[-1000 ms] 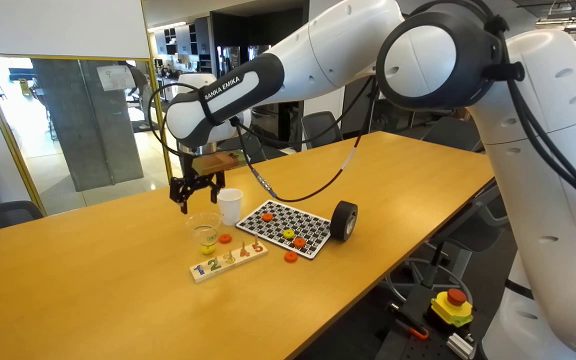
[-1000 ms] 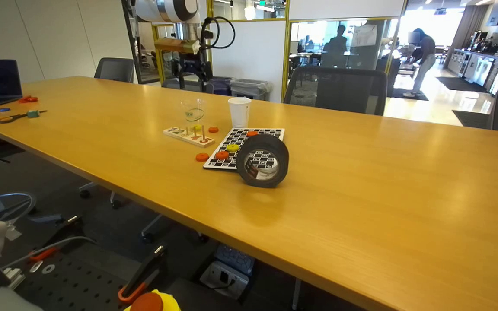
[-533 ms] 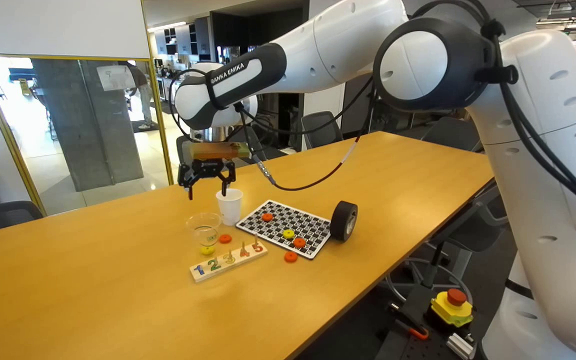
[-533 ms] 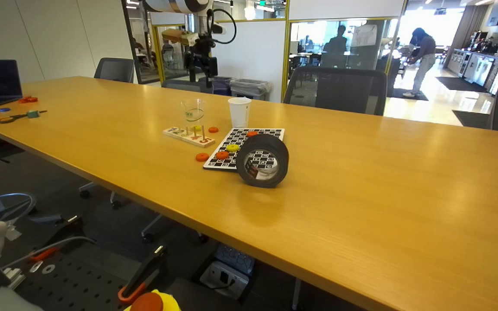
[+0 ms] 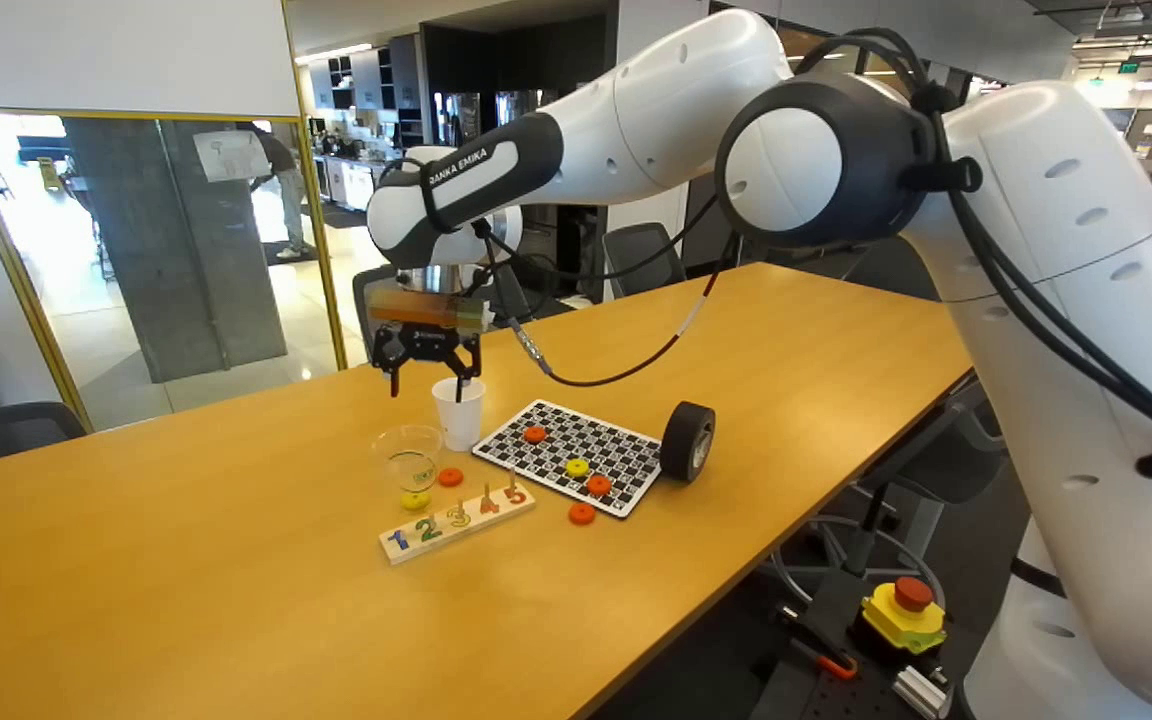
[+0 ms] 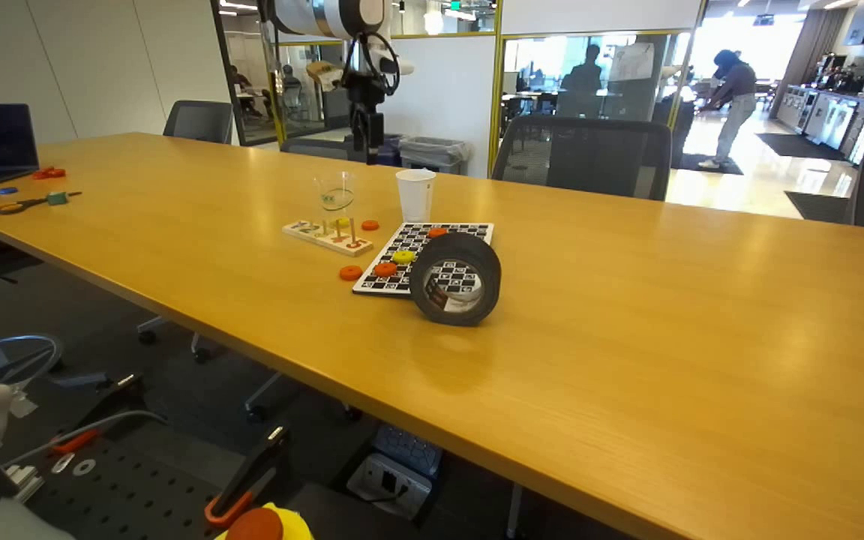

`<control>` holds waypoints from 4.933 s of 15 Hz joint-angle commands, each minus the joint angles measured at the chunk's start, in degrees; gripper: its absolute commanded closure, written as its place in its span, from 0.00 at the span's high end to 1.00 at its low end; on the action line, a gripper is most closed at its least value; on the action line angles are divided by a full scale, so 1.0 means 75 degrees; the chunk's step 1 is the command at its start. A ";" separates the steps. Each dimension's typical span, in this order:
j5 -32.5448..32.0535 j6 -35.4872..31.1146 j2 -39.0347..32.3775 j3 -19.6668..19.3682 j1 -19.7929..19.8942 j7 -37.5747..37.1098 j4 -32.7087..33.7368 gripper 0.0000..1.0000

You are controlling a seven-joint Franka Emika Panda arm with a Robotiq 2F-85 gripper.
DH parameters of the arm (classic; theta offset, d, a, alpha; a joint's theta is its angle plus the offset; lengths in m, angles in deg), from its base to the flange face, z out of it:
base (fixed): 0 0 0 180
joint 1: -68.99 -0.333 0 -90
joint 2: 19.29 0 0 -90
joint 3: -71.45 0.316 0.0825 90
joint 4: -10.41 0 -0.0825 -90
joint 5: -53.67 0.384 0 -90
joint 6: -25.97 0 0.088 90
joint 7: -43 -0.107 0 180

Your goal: Pick up the orange and yellow objects on the table and put them in the two cups

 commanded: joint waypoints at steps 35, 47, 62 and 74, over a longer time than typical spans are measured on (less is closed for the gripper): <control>-0.0095 -0.0274 -0.1692 -0.0112 -0.0023 -0.3506 0.0576 1.00; -0.0181 -0.0285 -0.1783 -0.0209 -0.0049 -0.3534 0.0569 1.00; -0.0928 -0.0382 -0.1505 -0.0321 -0.0261 -0.3425 0.0380 0.22; -0.1610 -0.0407 -0.0127 -0.0278 -0.0510 -0.2957 0.0222 0.22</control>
